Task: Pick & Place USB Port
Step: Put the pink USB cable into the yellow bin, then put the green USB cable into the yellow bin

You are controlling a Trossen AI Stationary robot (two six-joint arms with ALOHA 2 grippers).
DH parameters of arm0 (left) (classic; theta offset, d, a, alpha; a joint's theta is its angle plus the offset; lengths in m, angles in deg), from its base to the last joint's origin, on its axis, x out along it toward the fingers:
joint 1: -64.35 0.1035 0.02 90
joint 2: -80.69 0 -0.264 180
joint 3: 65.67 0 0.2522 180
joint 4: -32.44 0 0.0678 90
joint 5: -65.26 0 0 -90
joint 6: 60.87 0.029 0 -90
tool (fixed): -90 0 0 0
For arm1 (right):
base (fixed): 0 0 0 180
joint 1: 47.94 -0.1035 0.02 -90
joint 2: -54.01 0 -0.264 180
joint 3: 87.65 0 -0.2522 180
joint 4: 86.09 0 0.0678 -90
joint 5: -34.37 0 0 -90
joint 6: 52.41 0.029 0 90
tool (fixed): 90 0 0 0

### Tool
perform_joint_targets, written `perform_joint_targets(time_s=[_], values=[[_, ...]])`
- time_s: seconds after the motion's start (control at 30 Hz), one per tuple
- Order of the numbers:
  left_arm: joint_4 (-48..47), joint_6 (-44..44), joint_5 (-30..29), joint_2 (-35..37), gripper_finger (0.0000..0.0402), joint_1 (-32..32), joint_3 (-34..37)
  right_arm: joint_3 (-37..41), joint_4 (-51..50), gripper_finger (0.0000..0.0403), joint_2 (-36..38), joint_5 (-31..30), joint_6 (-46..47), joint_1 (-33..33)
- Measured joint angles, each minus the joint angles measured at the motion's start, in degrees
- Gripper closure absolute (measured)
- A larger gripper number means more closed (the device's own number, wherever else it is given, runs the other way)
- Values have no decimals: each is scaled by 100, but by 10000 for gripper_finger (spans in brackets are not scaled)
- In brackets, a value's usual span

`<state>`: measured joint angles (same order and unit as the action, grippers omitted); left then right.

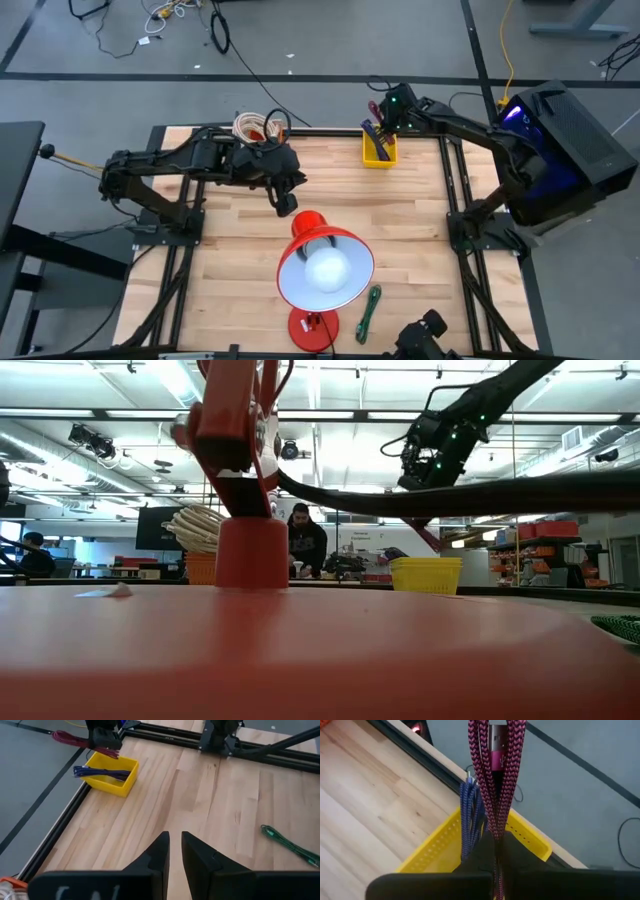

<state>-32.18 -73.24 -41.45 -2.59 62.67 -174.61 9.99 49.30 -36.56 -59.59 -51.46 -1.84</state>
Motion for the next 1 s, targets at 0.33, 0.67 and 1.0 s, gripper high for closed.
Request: perform_joint_targets(time_s=[0.33,0.67,1.0], values=[[27,14,-2,-26,349,0,0,0,15,393,-445,182,97,0],[23,13,-2,-25,349,0,0,0,134,283,-450,238,181,4],[16,118,-2,-24,349,0,0,3,122,241,-88,1555,288,-316]])
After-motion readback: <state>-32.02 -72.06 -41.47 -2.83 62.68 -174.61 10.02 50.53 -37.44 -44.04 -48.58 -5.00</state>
